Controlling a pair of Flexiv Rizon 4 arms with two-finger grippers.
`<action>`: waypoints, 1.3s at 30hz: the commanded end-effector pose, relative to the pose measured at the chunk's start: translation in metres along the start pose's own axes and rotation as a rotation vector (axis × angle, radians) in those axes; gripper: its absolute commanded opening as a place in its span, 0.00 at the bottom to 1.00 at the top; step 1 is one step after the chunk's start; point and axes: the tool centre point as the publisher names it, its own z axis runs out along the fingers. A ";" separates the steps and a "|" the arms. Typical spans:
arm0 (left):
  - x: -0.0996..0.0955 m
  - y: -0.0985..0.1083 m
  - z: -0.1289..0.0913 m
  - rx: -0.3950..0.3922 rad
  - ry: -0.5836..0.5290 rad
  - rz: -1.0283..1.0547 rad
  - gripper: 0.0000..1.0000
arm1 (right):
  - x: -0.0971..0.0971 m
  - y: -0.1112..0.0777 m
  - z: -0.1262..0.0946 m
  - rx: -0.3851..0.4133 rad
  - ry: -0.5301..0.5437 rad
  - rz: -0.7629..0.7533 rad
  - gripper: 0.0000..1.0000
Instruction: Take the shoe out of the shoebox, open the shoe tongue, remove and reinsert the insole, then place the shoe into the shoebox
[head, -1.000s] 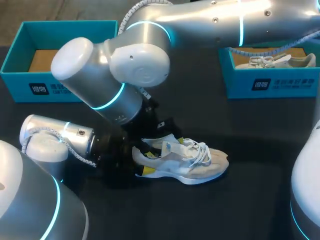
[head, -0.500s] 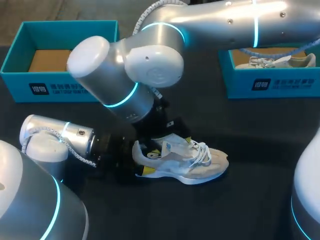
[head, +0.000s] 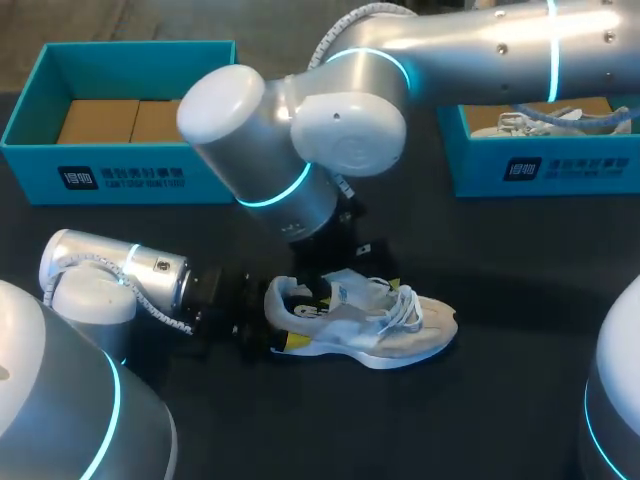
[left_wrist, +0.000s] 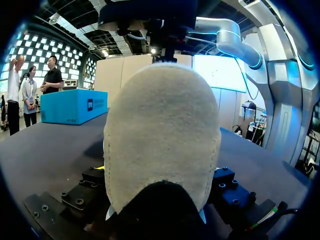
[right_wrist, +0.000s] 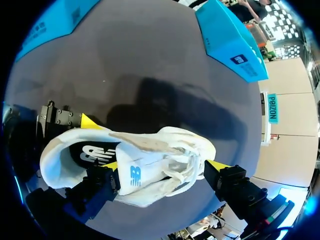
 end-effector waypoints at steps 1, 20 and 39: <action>0.001 0.003 0.000 -0.001 -0.003 0.000 0.00 | -0.009 -0.009 -0.003 -0.012 0.028 0.710 1.00; 0.001 0.003 0.000 -0.001 -0.003 0.000 0.00 | -0.013 -0.019 -0.003 0.099 0.103 0.725 0.76; 0.001 0.003 0.000 -0.001 -0.003 0.000 0.00 | -0.002 -0.031 -0.023 0.182 0.147 0.664 0.36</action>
